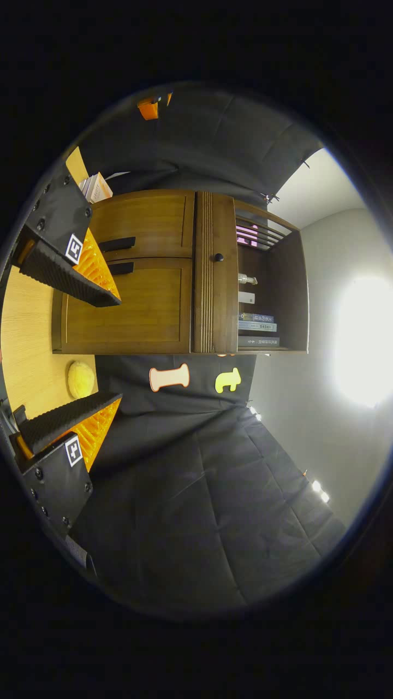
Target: Open the right door of the double-door shoe cabinet with the right hand, and open the left door with the left hand.
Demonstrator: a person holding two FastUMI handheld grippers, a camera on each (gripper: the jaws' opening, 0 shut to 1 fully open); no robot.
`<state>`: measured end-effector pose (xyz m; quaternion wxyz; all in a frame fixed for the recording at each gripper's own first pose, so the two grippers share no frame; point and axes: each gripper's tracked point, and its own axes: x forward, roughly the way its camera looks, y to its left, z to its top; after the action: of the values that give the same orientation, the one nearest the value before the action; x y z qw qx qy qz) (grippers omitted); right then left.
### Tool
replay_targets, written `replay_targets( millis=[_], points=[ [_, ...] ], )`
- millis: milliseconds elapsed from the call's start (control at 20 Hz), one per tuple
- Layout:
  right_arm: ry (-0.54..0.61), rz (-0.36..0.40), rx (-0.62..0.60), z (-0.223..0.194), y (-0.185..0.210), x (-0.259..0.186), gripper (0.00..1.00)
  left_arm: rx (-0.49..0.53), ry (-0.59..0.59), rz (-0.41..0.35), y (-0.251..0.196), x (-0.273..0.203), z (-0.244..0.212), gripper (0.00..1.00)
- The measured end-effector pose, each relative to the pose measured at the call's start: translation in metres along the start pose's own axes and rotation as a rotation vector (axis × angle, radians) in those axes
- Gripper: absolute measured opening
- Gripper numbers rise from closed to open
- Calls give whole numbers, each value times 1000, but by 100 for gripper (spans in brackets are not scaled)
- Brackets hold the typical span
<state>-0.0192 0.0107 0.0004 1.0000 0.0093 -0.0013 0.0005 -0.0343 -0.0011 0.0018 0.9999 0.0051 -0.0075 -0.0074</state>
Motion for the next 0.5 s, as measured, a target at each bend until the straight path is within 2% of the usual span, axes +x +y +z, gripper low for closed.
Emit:
replay_targets(
  millis=[500],
  points=[
    [1, 92, 47, -14, 50, 59, 96, -11, -9, 33, 11, -9, 4, 96]
  ],
)
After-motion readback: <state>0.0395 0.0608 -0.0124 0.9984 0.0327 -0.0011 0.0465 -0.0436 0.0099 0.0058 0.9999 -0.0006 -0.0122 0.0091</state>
